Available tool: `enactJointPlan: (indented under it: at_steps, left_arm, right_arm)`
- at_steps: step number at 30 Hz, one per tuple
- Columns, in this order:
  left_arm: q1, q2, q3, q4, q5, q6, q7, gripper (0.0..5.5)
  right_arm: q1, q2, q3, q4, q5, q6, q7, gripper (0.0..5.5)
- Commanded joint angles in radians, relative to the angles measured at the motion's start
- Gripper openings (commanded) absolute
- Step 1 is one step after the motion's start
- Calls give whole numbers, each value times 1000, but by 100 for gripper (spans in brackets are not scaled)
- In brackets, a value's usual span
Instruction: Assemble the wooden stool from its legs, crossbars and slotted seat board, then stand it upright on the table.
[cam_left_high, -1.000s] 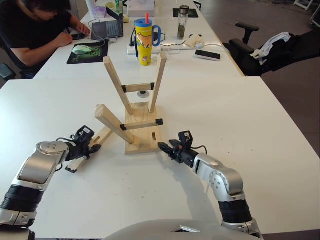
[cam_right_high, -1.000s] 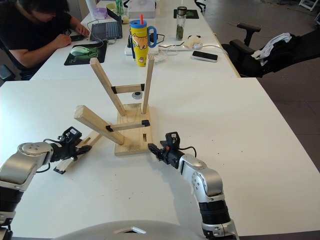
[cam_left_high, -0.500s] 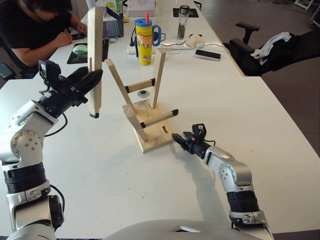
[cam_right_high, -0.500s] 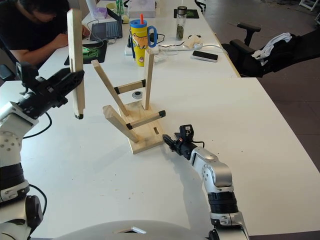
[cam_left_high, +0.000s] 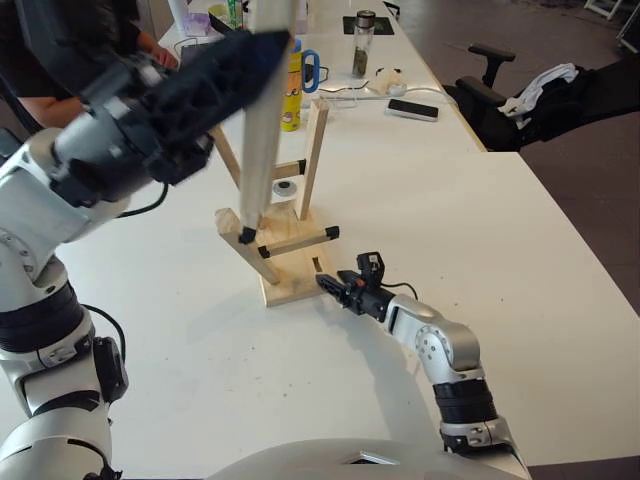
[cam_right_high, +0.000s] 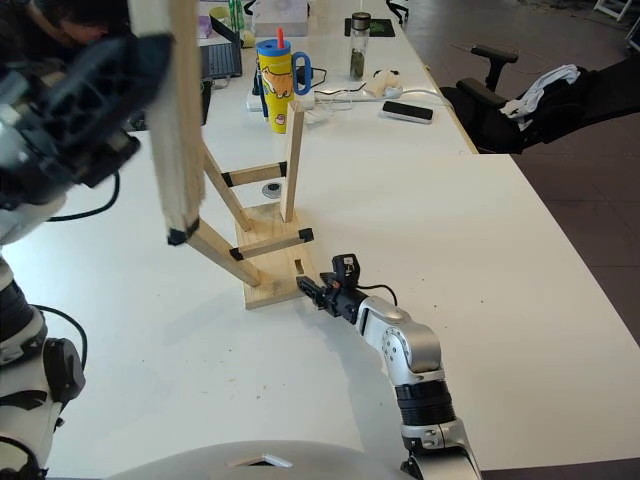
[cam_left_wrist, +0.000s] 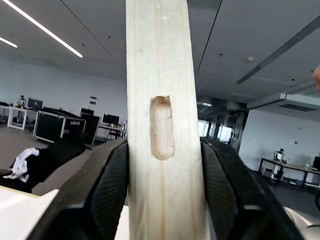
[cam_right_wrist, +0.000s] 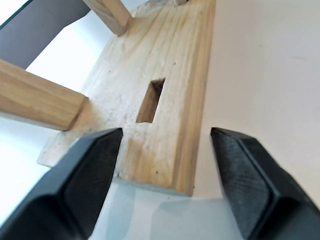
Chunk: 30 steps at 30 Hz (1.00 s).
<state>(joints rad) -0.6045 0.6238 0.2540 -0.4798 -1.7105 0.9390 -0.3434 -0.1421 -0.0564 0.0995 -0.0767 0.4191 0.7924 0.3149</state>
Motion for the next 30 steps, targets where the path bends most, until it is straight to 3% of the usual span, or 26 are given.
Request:
enactJointPlan:
  at_steps: [1, 4, 6, 8, 13, 19, 25, 30]
  left_arm:
    - [141, 9, -183, -136, 282, 1, -68, 207]
    - [231, -3, -361, -208, 530, -50, -109, 207]
    - [297, -6, -427, -203, 642, -97, -151, 207]
    - [347, -32, -445, -184, 672, -128, -184, 207]
    - [412, -78, -444, -107, 647, -150, -298, 207]
    - [480, -66, -410, -96, 657, -150, -346, 207]
    - [525, -34, -514, -77, 822, -188, -420, 207]
    - [503, -49, -513, 1, 832, -185, -491, 207]
  right_arm:
    - [71, -65, 10, -38, -9, -7, 48, 328]
    - [151, -265, 27, -114, -47, -117, 229, 328]
    - [167, -404, -34, -91, 7, -83, 371, 328]
    - [157, -491, -142, -79, 165, 22, 515, 328]
    - [154, -681, -252, -74, 366, 131, 812, 328]
    - [85, -745, -299, -44, 477, 205, 915, 401]
    - [92, -707, -343, -141, 624, 277, 886, 494]
    - [20, -698, -354, -129, 707, 323, 851, 540]
